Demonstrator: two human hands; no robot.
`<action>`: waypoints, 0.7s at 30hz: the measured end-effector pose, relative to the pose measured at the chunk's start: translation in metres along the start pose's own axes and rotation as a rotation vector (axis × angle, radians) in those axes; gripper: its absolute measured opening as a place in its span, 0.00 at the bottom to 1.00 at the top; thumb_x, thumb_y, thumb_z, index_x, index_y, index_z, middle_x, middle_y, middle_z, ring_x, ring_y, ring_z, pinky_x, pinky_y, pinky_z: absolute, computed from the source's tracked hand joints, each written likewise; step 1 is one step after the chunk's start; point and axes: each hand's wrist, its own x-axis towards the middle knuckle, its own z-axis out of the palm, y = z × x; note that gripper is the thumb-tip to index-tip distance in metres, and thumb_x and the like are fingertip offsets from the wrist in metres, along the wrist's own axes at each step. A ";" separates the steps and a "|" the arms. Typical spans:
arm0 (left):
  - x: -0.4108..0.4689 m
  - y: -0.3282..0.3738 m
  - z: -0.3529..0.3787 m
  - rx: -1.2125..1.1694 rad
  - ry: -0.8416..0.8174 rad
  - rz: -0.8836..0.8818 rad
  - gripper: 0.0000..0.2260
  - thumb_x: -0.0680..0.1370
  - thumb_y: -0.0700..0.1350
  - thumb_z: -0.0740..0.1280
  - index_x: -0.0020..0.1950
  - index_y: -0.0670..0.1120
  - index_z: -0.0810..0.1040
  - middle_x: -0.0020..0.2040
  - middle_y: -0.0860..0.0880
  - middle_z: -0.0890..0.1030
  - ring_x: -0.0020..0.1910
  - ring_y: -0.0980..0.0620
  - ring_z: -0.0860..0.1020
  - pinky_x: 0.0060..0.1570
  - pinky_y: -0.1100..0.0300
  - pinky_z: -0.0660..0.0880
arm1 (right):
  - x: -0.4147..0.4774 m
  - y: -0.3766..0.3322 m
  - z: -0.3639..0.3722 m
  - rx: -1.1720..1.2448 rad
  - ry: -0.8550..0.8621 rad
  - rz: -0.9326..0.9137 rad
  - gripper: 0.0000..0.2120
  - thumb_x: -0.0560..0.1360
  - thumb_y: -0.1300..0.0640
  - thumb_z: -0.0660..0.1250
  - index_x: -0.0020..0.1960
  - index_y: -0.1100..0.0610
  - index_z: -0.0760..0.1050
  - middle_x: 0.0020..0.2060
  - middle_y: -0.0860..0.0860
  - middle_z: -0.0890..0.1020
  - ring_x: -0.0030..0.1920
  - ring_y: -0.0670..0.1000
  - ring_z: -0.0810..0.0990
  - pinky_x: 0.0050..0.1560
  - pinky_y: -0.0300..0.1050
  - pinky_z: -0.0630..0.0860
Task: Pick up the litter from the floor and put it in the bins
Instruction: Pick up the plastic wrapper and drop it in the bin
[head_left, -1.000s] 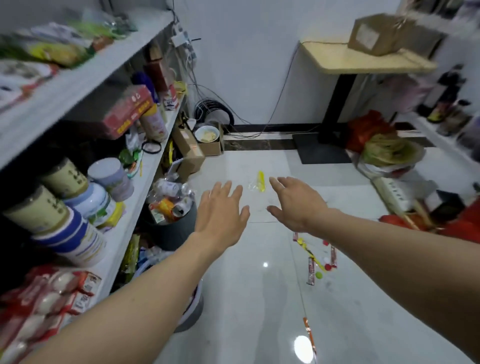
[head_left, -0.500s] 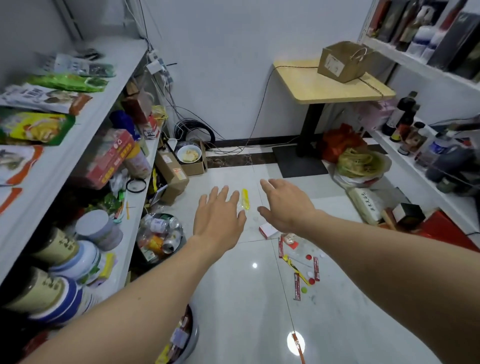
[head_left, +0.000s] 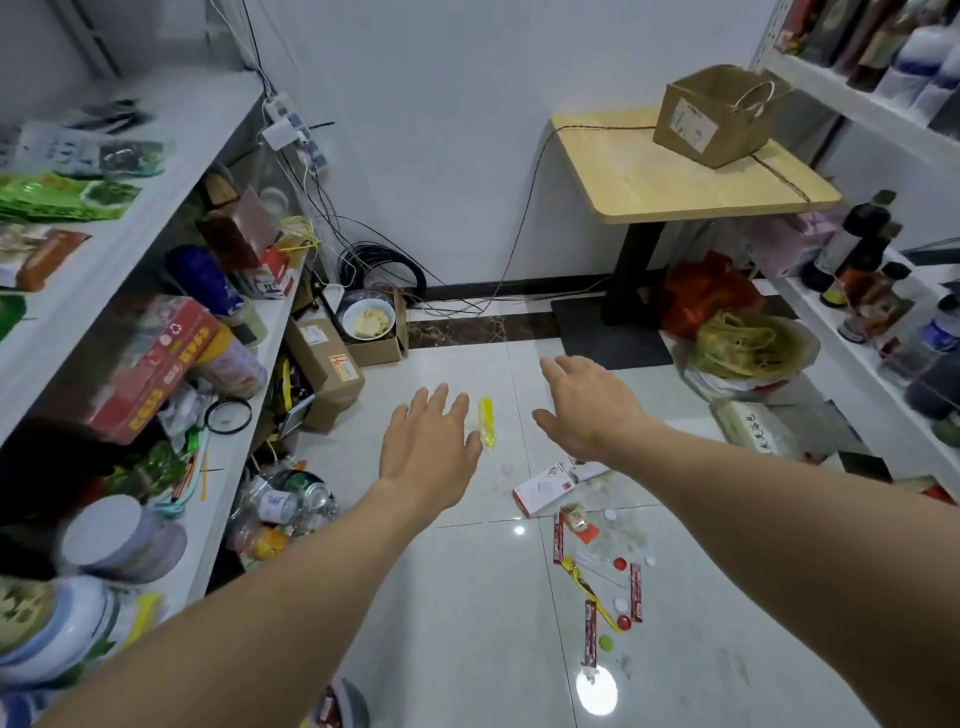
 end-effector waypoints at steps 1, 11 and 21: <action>0.012 -0.001 0.003 -0.002 -0.007 -0.004 0.24 0.83 0.56 0.51 0.78 0.49 0.57 0.78 0.46 0.57 0.76 0.45 0.56 0.72 0.50 0.58 | 0.012 0.005 0.001 -0.004 -0.006 0.001 0.30 0.80 0.45 0.59 0.76 0.58 0.55 0.71 0.55 0.67 0.71 0.56 0.64 0.70 0.50 0.63; 0.176 -0.054 0.042 -0.052 -0.046 -0.002 0.24 0.83 0.55 0.51 0.78 0.49 0.57 0.78 0.46 0.58 0.76 0.45 0.56 0.72 0.49 0.58 | 0.170 0.012 0.044 0.051 -0.100 0.041 0.30 0.80 0.46 0.58 0.76 0.58 0.55 0.70 0.55 0.68 0.70 0.57 0.65 0.66 0.51 0.67; 0.319 -0.112 0.134 -0.072 -0.180 0.014 0.23 0.83 0.54 0.53 0.77 0.48 0.59 0.77 0.45 0.59 0.74 0.45 0.60 0.69 0.51 0.61 | 0.303 0.024 0.145 0.135 -0.305 0.143 0.29 0.79 0.47 0.60 0.75 0.57 0.56 0.69 0.55 0.69 0.68 0.57 0.67 0.63 0.51 0.70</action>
